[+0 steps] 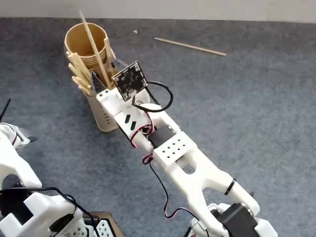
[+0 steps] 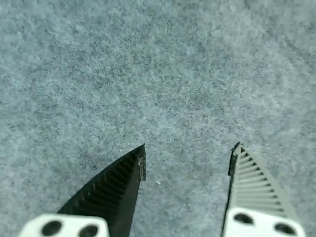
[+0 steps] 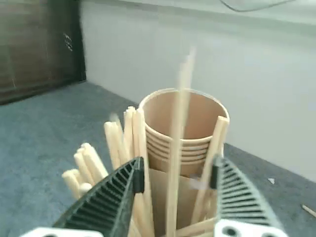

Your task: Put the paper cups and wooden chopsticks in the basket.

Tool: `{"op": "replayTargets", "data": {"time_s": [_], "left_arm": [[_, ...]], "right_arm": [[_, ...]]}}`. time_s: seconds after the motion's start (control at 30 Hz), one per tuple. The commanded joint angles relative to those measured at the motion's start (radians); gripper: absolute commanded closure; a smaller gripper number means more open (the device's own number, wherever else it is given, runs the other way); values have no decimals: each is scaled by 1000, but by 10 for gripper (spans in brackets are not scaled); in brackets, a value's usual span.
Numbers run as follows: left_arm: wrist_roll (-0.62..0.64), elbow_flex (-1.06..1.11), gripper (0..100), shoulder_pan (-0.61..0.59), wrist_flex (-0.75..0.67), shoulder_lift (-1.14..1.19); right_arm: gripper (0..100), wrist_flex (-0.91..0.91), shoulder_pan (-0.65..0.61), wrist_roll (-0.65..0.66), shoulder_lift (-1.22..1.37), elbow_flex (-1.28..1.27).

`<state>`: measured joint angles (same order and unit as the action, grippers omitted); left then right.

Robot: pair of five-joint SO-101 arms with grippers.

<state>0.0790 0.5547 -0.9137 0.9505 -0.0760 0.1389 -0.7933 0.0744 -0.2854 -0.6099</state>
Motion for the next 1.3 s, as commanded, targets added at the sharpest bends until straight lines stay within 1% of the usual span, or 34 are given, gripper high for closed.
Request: {"op": "replayTargets", "data": {"time_s": [0.0,0.1,0.17,0.3,0.33,0.4,0.43,0.5,0.53,0.63,0.73,0.8,0.93,1.1,1.17,1.27], "left_arm": [[-2,-5,723,-5,-9,-13],[-2,-4,723,-2,-9,-13],[-2,-2,723,-2,-11,-13],[-2,-2,723,-4,-11,-13],[-2,-2,723,-4,-11,-13],[-2,-1,723,-1,-11,-13],[-2,-1,723,5,-11,-13],[-2,4,723,15,-6,-12],[-2,13,723,15,-11,-12],[-2,27,723,10,-41,-12],[-2,27,723,12,-49,-12],[-2,27,723,13,-48,-12],[-2,27,723,8,-52,-12],[-2,27,723,16,-52,-12],[-2,27,723,22,-48,-12],[-2,27,723,22,-52,-12]], "right_arm": [[728,-56,4,69,-25,41],[728,-254,64,72,-90,159],[728,-429,119,72,-125,289],[728,-854,291,74,-139,591],[728,-935,334,74,-122,662],[728,-1033,409,84,-62,751],[728,-1046,438,140,-16,753],[728,-1043,479,324,94,753],[728,-1041,496,342,156,754],[728,-1046,526,292,285,765],[728,-937,530,302,314,803],[728,-845,533,350,358,819],[728,-829,550,471,484,825],[724,-820,582,473,509,837],[727,-868,596,407,486,837],[727,-960,627,299,383,837]]}}
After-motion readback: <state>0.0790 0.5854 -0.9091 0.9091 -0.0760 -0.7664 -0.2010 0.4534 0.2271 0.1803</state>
